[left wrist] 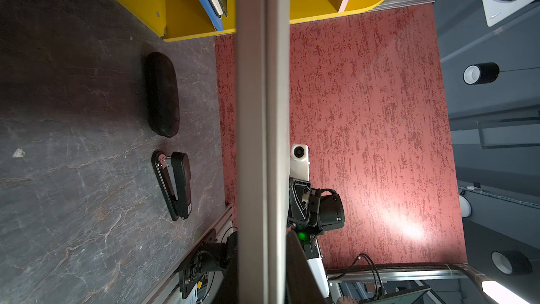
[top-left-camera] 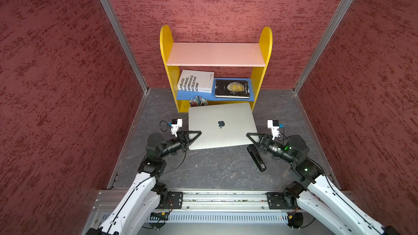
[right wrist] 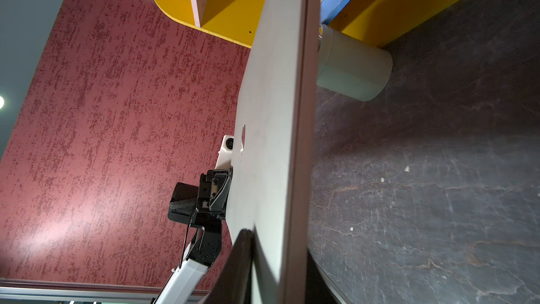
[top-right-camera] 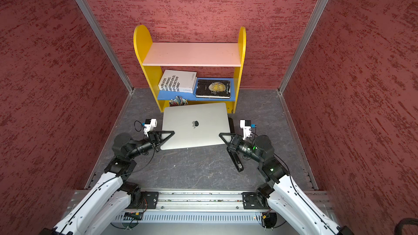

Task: Close the laptop lid and set it aside
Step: Pick up the laptop from the center of the board, then place the laptop on the shelf.

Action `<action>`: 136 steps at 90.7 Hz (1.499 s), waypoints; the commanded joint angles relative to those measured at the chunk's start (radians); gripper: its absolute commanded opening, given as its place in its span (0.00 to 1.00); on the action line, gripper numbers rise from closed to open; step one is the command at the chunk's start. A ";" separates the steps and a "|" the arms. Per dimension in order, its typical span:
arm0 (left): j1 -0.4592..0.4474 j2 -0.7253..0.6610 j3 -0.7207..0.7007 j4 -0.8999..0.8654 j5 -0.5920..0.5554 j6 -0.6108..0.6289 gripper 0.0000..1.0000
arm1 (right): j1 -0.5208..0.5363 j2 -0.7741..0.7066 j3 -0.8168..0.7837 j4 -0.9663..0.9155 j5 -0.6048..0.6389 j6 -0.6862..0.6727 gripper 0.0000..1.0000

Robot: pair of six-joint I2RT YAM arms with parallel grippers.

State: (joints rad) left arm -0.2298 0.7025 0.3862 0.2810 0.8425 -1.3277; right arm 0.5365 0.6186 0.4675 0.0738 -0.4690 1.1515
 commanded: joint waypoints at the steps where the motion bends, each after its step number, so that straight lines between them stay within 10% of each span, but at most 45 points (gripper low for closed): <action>1: 0.004 0.031 0.065 0.009 -0.101 0.072 0.00 | 0.042 0.006 0.073 0.109 -0.201 -0.121 0.00; 136: 0.047 0.426 0.538 0.089 0.016 0.093 0.00 | 0.043 0.284 0.364 0.119 -0.250 -0.177 0.00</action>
State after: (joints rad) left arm -0.1387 1.1023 0.8520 0.3065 1.0031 -1.2842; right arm 0.4915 0.8696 0.7761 0.1326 -0.3710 1.1091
